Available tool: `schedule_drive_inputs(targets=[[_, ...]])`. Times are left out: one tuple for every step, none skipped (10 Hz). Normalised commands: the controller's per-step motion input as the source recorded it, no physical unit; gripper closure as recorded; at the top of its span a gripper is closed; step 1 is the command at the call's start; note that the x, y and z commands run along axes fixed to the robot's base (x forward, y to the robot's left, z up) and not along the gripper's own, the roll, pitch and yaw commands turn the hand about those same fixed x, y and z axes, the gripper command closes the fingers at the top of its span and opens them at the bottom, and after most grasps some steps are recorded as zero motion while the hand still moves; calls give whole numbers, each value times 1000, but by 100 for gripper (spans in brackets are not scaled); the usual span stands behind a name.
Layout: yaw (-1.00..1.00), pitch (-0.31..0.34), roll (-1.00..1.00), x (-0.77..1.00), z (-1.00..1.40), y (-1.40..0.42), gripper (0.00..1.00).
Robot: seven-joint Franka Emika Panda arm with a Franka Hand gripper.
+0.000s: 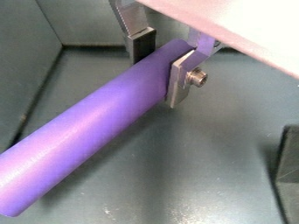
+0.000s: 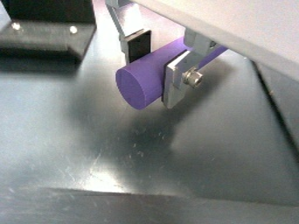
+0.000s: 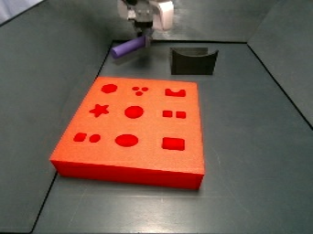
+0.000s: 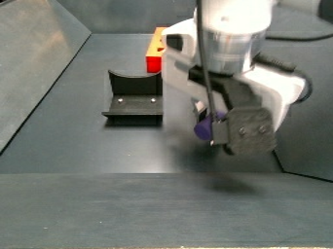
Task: Pick up the round object. Move up. Place the round object on the fixture. Regrasp the round object. Move to above the board. Insert the round object.
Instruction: Move up, then place the round object on the fixture.
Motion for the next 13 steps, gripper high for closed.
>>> schedule_drive_inputs(targets=[[-8, 105, 35, -35, 431, -7, 100], [-10, 119, 68, -20, 260, -2, 100], [0, 0, 0, 0, 1000, 0, 100], [11, 2, 12, -3, 1000, -2, 100], [11, 16, 23, -10, 1000, -2, 100], [3, 44, 49, -16, 1000, -4, 100], [3, 58, 61, -17, 1000, -3, 100], [12, 91, 82, -22, 1000, -7, 100], [15, 97, 91, -24, 1000, -6, 100], [14, 94, 84, -28, 1000, -9, 100], [11, 87, 74, -31, 1000, -4, 100], [10, 81, 63, -29, 914, -3, 100], [7, 82, 60, -25, 777, 0, 100]])
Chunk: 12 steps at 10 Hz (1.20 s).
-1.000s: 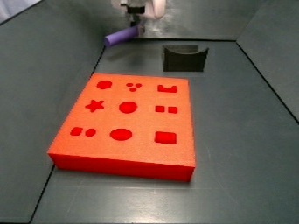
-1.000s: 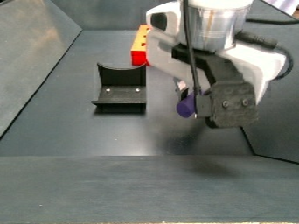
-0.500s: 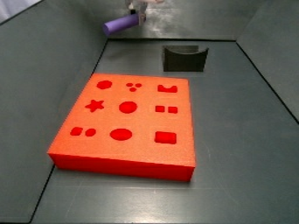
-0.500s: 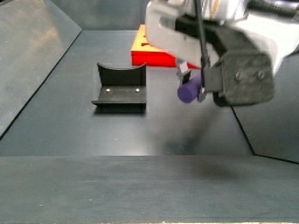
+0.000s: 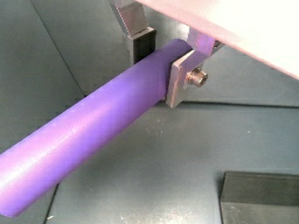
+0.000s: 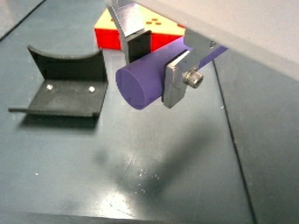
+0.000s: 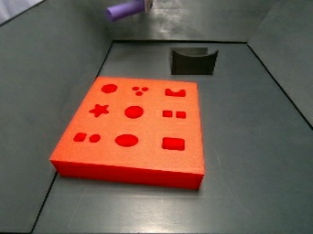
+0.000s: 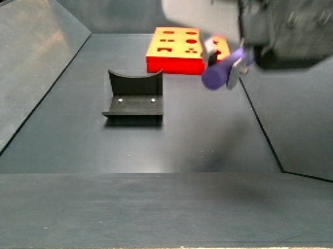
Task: Pick up the round object. Move up. Place the round object on the fixture. Regrasp the round object. Move to above the board. Insert the round object.
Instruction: Place the round object on the fixture.
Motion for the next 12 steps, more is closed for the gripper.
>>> schedule_drive_inputs(targets=[[8, 89, 53, -14, 543, 0, 100], [6, 91, 53, -9, 446, 5, 100], [9, 104, 53, -1, 255, 5, 100], [1000, 26, 144, 918, 190, -1000, 100], [1000, 31, 148, 928, 125, -1000, 100], [1000, 44, 168, 980, 123, -1000, 100], [1000, 58, 184, 1000, 116, -966, 100], [1000, 76, 200, 1000, 100, -895, 100], [1000, 97, 216, 1000, 87, -805, 100], [1000, 136, 240, 1000, 68, -647, 100], [915, 166, 247, 1000, 61, -508, 100], [745, 169, 211, 1000, 57, -430, 100]])
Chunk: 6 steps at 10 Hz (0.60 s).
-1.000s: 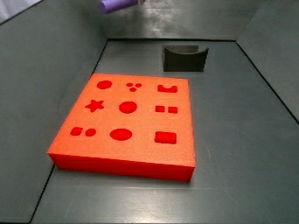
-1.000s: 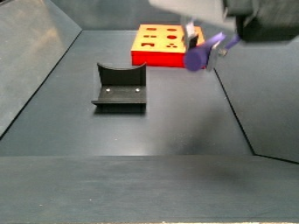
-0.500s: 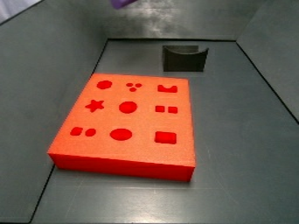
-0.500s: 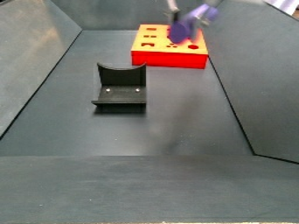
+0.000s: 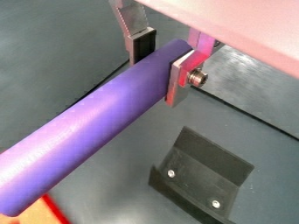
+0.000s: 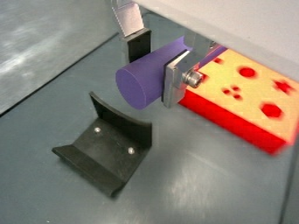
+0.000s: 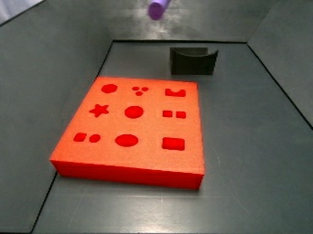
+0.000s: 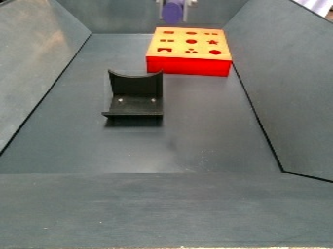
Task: Pick up the round object. Move up. Place the round object on the fixture. Regrasp the round object. Move to above the board. Insert the round object.
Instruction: Place the round object on the fixture.
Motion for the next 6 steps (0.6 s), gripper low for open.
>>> schedule_drive_inputs(targets=[[436, 164, 152, 1000, 43, -301, 100], [216, 143, 113, 905, 27, -162, 100], [122, 134, 97, 808, 13, -86, 100], [79, 131, 93, 710, 13, -56, 100], [62, 139, 90, 609, 13, -45, 100], [48, 155, 87, 482, 14, -30, 100]])
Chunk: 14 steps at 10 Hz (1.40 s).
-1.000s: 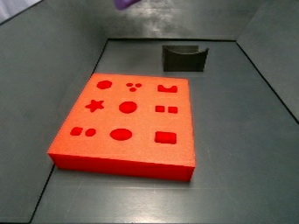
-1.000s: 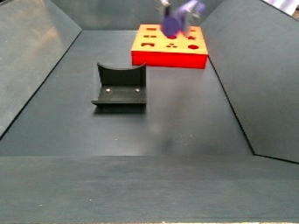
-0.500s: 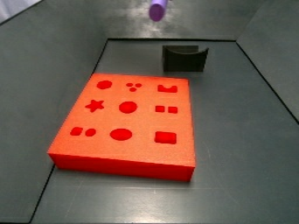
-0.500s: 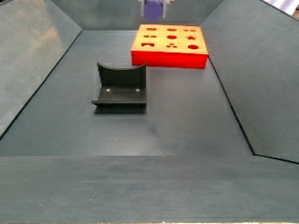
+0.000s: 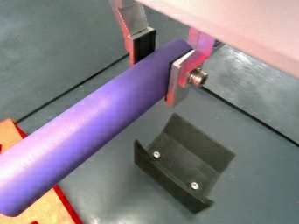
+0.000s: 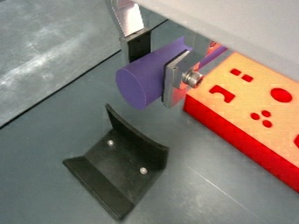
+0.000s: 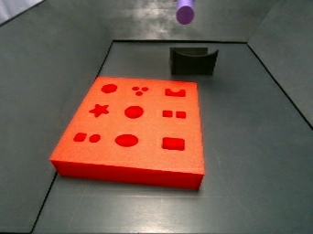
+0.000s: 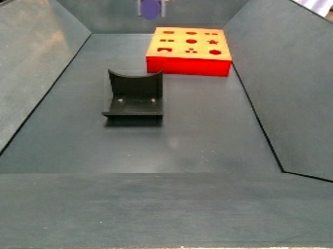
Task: Pick up the round object. Move up. Place the round object on the fixture. Regrasp the round object. Move to above the board. Insert the round object.
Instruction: Place the round object on the fixture.
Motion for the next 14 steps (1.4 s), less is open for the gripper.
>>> schedule_drive_inputs(targets=[[208, 110, -1000, 601, -264, 996, 100], [206, 112, -1000, 547, -266, 996, 100], [157, 109, -1000, 472, -178, 841, 100], [131, 123, -1000, 400, -86, 668, 100], [102, 174, -1000, 295, -14, 426, 100], [79, 202, -1000, 240, -13, 258, 100], [38, 230, -1000, 184, -27, 77, 100], [15, 237, -952, 152, -20, 62, 100], [-41, 206, -718, 85, -6, 69, 100], [-75, 171, -547, 74, -9, 58, 100], [-99, 138, -320, 81, -12, 51, 100], [-103, 126, -248, 82, -10, 38, 100], [-202, 37, -1000, 102, -1000, 63, 100], [-206, 22, -1000, 108, -1000, 72, 100]])
